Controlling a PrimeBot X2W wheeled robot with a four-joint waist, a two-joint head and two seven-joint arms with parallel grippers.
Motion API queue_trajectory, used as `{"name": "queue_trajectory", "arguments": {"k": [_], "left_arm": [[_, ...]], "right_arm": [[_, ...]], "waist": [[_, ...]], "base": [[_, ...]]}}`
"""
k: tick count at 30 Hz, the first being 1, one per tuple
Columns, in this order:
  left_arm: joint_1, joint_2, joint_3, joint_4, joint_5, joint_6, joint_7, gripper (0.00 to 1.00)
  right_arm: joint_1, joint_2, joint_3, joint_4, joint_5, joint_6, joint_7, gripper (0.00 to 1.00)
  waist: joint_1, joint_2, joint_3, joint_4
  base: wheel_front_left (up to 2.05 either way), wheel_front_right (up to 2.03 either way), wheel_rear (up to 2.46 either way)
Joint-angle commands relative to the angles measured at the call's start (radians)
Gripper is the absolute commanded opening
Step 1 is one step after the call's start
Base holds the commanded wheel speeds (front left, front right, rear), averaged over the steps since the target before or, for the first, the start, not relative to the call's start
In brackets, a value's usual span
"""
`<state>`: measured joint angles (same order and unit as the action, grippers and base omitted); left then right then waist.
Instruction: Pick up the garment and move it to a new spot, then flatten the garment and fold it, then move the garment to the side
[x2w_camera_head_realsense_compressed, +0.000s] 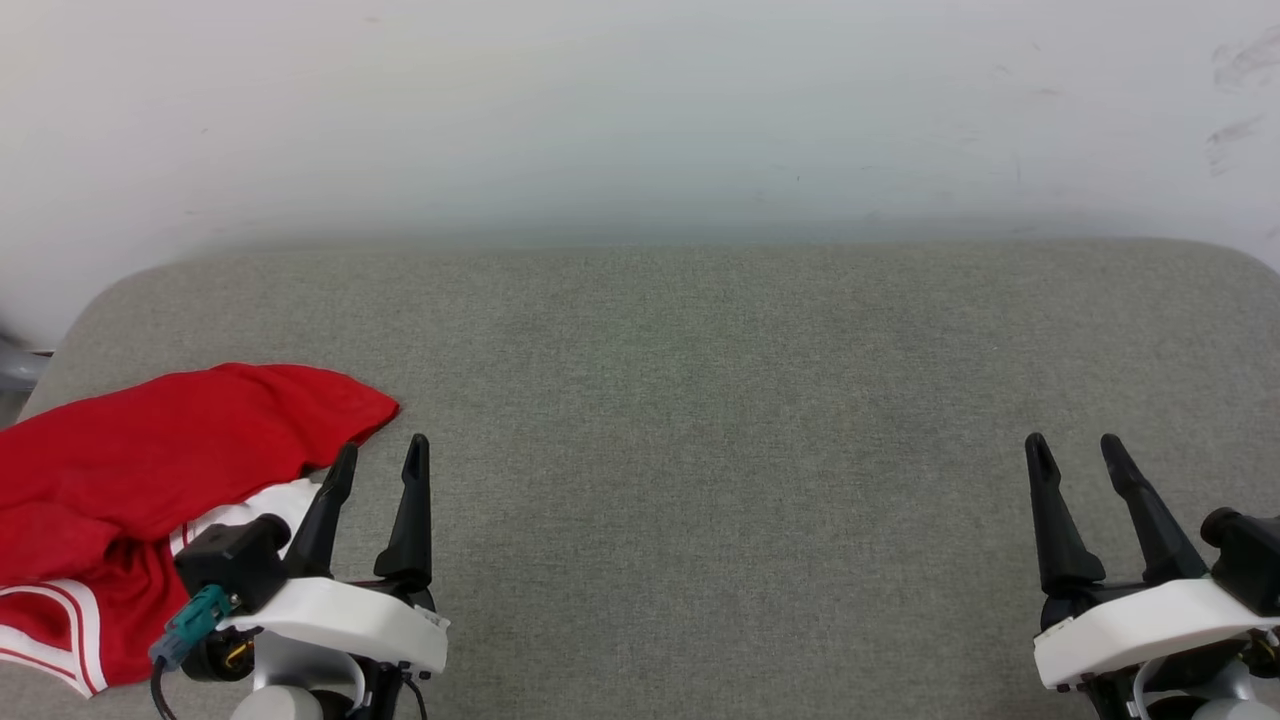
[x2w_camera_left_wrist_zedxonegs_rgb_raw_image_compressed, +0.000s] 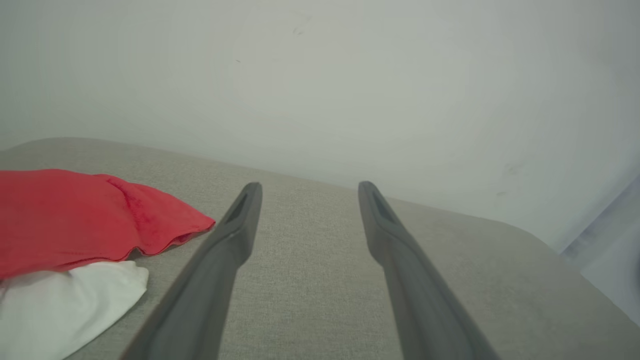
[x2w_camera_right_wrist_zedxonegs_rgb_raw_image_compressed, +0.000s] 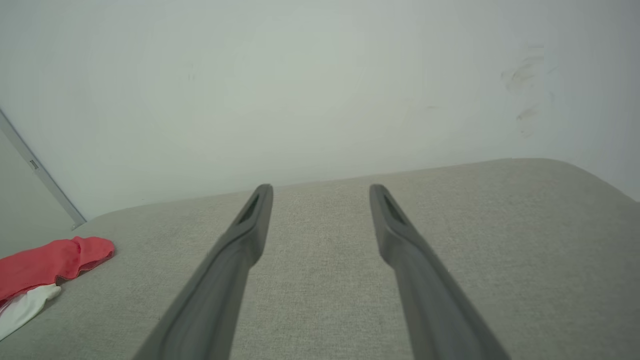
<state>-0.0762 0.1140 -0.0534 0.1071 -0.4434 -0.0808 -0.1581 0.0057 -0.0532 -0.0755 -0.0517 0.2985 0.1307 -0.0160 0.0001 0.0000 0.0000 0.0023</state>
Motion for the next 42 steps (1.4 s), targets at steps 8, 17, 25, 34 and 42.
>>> {"name": "queue_trajectory", "arguments": {"k": [8, 17, 25, 34, 42], "left_arm": [[-0.005, 0.007, -0.008, 0.014, 0.085, 0.008, -0.027, 1.00], [-0.011, 0.005, -0.009, 0.032, 0.149, 0.003, -0.048, 1.00], [-0.014, -0.006, -0.006, 0.048, 0.182, -0.014, -0.064, 1.00], [-0.024, -0.015, 0.006, 0.058, 0.216, -0.025, -0.079, 1.00], [-0.034, -0.018, 0.040, 0.070, 0.245, -0.032, -0.094, 1.00]], "right_arm": [[0.010, 0.001, -0.002, -0.028, -0.097, 0.000, -0.009, 1.00], [0.022, 0.003, -0.008, -0.037, -0.157, 0.000, -0.016, 1.00], [0.031, 0.003, -0.017, -0.045, -0.195, 0.000, -0.023, 1.00], [0.042, 0.003, -0.017, -0.052, -0.229, 0.000, -0.029, 1.00], [0.044, 0.003, 0.007, -0.058, -0.276, 0.000, -0.036, 1.00]], "waist": [[0.0000, 0.0000, 0.000, 0.003], [0.0000, 0.0000, 0.002, 0.006], [0.0000, 0.0000, 0.002, 0.012], [0.0000, 0.0000, 0.004, 0.052], [-0.0001, 0.0000, 0.004, 0.150]], "base": [[0.00, 0.00, 0.00], [0.00, 0.00, 0.00], [0.00, 0.00, 0.00], [0.00, 0.00, 0.00], [0.00, 0.00, 0.00]]}}
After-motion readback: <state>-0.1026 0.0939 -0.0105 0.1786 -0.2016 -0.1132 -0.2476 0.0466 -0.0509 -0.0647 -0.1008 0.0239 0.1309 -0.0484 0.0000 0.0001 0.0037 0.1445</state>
